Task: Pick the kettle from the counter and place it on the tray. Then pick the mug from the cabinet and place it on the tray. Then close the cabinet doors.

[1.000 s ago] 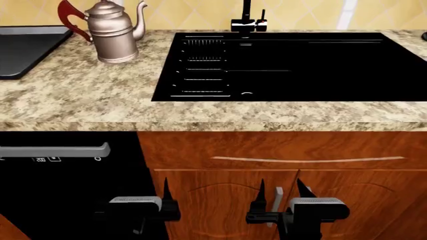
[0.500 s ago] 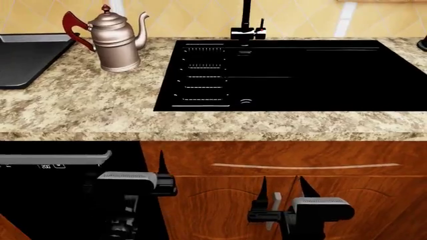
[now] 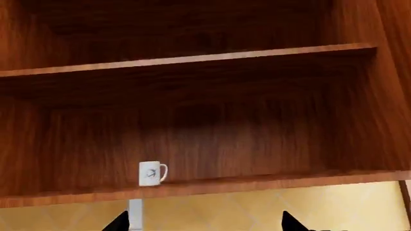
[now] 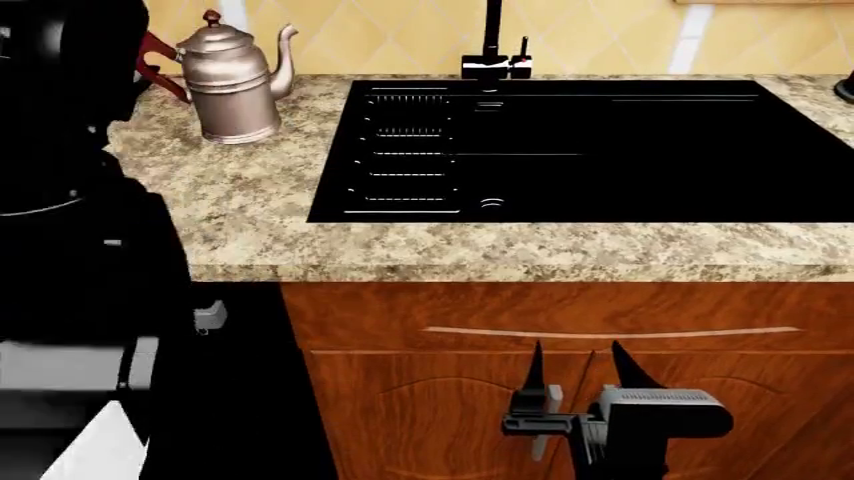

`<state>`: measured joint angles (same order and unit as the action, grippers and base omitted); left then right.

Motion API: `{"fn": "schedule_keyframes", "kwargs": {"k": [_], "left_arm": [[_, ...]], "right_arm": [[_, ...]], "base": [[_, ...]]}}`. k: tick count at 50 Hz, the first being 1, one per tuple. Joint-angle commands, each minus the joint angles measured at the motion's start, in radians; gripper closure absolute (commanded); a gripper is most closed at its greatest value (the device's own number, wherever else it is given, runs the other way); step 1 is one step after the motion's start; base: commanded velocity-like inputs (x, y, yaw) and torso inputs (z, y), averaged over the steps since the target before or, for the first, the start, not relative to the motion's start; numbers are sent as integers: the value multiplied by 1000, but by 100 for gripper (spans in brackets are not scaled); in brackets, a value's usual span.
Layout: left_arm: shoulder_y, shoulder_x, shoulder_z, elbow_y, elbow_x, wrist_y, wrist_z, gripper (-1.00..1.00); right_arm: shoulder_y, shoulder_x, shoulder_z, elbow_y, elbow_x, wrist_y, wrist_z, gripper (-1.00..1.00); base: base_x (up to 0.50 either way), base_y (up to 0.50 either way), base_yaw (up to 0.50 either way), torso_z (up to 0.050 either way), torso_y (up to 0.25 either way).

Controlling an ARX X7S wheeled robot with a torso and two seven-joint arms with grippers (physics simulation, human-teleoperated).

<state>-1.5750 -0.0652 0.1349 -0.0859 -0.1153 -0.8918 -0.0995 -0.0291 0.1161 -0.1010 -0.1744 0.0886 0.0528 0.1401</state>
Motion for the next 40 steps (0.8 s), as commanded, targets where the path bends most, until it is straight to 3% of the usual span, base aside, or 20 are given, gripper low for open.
{"fn": "schedule_keyframes", "kwargs": {"k": [1,12,28,33,36,40], "left_arm": [[-778,64,137,-957,-32,269,-41,-100],[-781,65,10,-902,54,164,-82,-100],[-781,65,142,-933,-70,139,-92,-100],[-781,65,160,-926,-98,78,-41,-100],[-781,65,151,-927,-110,73,-43,-100],[-781,65,129,-926,-79,68,-57,-100]], "right_arm": [[-3,20,-2,-67,17,37,17,-100],[-4,29,0,-117,24,73,44,-100],[-10,41,-15,-128,15,56,68,-100],[-3,47,-20,-138,10,75,75,-100],[3,59,-13,-218,22,132,80,-100],[57,107,30,-454,84,354,88,-100]], "base": [[0,0,0,50,12],[0,0,0,50,11],[0,415,0,50,11],[0,420,0,40,6],[0,0,0,0,0],[0,0,0,0,0]]}}
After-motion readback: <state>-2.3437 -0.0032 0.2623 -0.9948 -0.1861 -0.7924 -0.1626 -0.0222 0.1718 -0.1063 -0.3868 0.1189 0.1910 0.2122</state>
